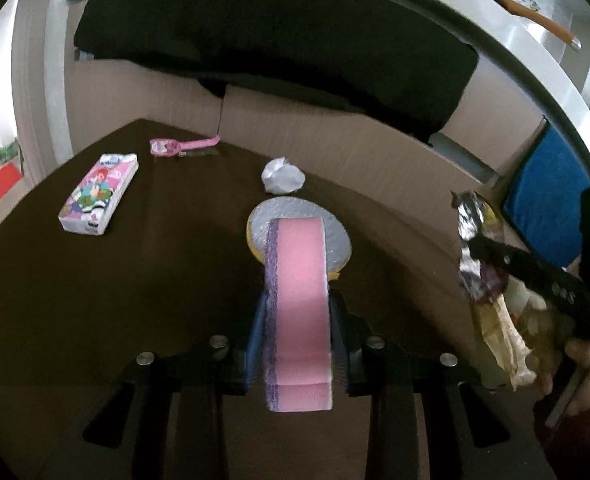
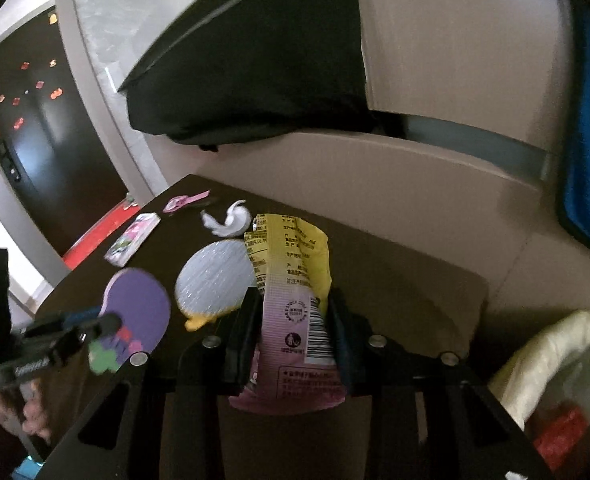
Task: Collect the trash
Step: 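Lift and carry the foam piece and snack bag over the bin with both tools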
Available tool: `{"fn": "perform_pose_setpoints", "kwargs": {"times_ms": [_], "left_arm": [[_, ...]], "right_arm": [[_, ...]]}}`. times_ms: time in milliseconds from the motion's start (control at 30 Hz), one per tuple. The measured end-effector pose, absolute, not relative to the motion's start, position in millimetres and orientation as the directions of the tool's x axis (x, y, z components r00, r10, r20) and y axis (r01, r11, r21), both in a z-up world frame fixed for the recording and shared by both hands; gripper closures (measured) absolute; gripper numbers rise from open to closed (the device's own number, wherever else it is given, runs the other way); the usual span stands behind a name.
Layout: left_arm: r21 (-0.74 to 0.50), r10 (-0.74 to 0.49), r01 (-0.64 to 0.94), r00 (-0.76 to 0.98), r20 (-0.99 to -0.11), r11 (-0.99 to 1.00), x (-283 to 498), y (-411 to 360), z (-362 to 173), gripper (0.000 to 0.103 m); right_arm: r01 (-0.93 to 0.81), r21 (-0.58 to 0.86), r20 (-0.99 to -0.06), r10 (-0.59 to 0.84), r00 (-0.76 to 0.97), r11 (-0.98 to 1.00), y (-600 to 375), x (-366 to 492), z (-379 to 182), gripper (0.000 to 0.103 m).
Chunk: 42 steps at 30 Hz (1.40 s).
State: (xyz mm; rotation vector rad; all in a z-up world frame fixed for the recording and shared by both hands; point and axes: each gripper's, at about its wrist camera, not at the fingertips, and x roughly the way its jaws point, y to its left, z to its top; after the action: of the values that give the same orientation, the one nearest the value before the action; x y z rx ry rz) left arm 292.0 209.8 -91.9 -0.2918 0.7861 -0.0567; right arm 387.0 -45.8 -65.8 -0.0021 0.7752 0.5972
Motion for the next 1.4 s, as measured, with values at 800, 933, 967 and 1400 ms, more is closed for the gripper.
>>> {"fn": "perform_pose_setpoints", "kwargs": {"times_ms": [800, 933, 967, 1400], "left_arm": [[-0.083, -0.097, 0.069, 0.911, -0.402, 0.994, 237.3, 94.2, 37.3, 0.072], [-0.059, -0.101, 0.086, 0.935, -0.34, 0.995, 231.3, 68.3, 62.0, 0.072], [-0.052, -0.101, 0.089, 0.94, -0.327, 0.995, 229.8, 62.3, 66.8, 0.072], [-0.008, -0.168, 0.171, 0.959, -0.23, 0.985, 219.8, -18.1, 100.6, 0.072]], "right_arm": [[-0.51, 0.092, -0.449, 0.492, 0.745, 0.855, -118.9, 266.9, 38.6, 0.073], [-0.482, 0.055, -0.398, 0.461, 0.793, 0.875, -137.1, 255.1, 61.0, 0.072], [-0.471, 0.049, -0.384, 0.452, 0.805, 0.881, -143.9, 251.7, 67.1, 0.072], [-0.363, 0.022, -0.302, 0.352, 0.886, 0.932, -209.8, 231.6, 105.3, 0.072]]}}
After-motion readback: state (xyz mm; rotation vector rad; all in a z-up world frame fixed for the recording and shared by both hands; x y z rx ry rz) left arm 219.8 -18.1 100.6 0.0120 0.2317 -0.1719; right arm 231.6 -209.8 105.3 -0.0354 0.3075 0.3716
